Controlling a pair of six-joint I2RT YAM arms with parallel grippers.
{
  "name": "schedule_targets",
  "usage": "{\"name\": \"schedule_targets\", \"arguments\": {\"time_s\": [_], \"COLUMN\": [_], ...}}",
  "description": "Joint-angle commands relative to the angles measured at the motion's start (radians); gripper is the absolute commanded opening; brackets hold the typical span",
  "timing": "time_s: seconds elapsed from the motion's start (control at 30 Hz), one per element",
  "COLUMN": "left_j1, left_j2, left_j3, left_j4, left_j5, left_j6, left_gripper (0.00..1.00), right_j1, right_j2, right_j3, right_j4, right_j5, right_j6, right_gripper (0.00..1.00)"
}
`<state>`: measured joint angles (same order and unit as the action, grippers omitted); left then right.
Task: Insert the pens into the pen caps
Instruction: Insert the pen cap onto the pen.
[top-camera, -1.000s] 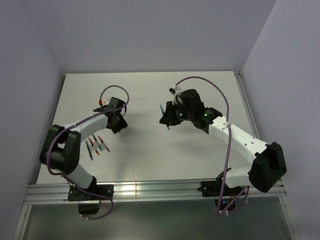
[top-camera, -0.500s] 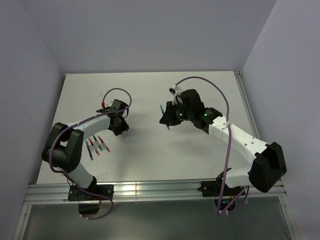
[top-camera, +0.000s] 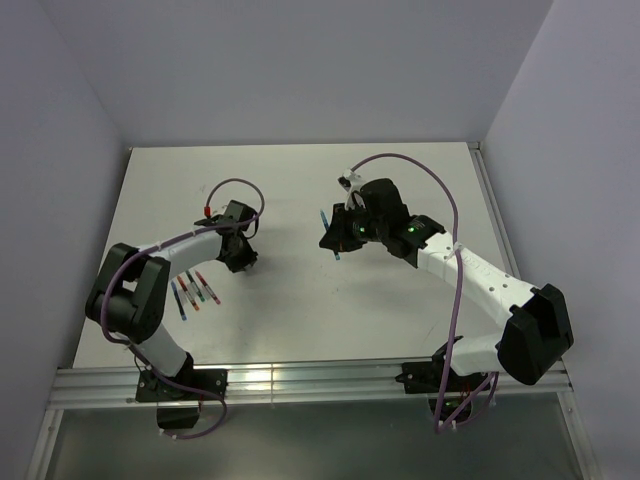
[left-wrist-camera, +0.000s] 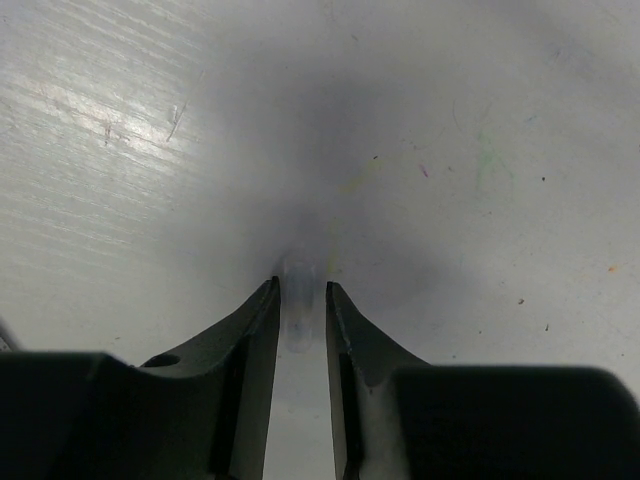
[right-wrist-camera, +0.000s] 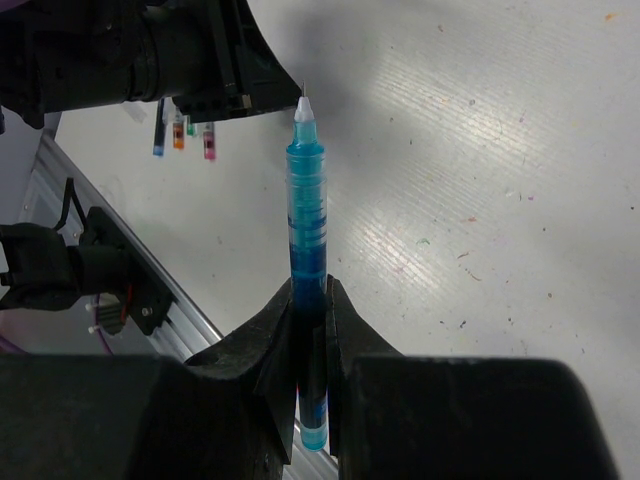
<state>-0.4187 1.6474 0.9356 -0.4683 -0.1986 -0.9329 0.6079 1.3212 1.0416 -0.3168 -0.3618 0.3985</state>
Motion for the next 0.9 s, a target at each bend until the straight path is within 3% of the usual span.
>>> {"name": "schedule_targets", "arguments": {"time_s": [0.0, 0.1, 0.17, 0.33, 0.47, 0.7, 0.87], "left_j1": [-0.008, -0.009, -0.011, -0.008, 0.024, 0.104, 0.143], "left_j2": [0.02, 0.022, 0.019, -0.067, -0.185, -0.288, -0.282], "left_j3": [-0.018, -0.026, -0.029, 0.051, 0.167, 0.192, 0.059], "left_j4": [0.01, 0.013, 0.016, 0.007, 0.104, 0.459, 0.972], "left_j5": [0.002, 0.005, 0.019, 0.053, 0.227, 0.626, 0.826], "left_j6": [-0.009, -0.007, -0.003, 0.054, 0.104, 0.05, -0.183], "left_gripper": [0.29, 0.21, 0.01, 0.0, 0.0, 0.0, 0.0], "right_j1": [-0.007, -0.007, -0.007, -0.007, -0.007, -0.005, 0.004], "right_j2": [-0.011, -0.014, -0.016, -0.033, -0.051, -0.065, -0.036], "right_j3": [0.008, 0.009, 0.009, 0.011, -0.002, 0.046, 0.155], "right_j4": [0.01, 0.01, 0.008, 0.012, 0.045, 0.123, 0.153], "right_j5": [-0.006, -0.008, -0.012, -0.014, -0.043, -0.207, -0.215], "right_j6": [-0.018, -0.018, -0.018, -0.024, -0.027, 0.037, 0.092], "right_gripper": [0.0, 0.0, 0.0, 0.0, 0.0, 0.0, 0.0]}}
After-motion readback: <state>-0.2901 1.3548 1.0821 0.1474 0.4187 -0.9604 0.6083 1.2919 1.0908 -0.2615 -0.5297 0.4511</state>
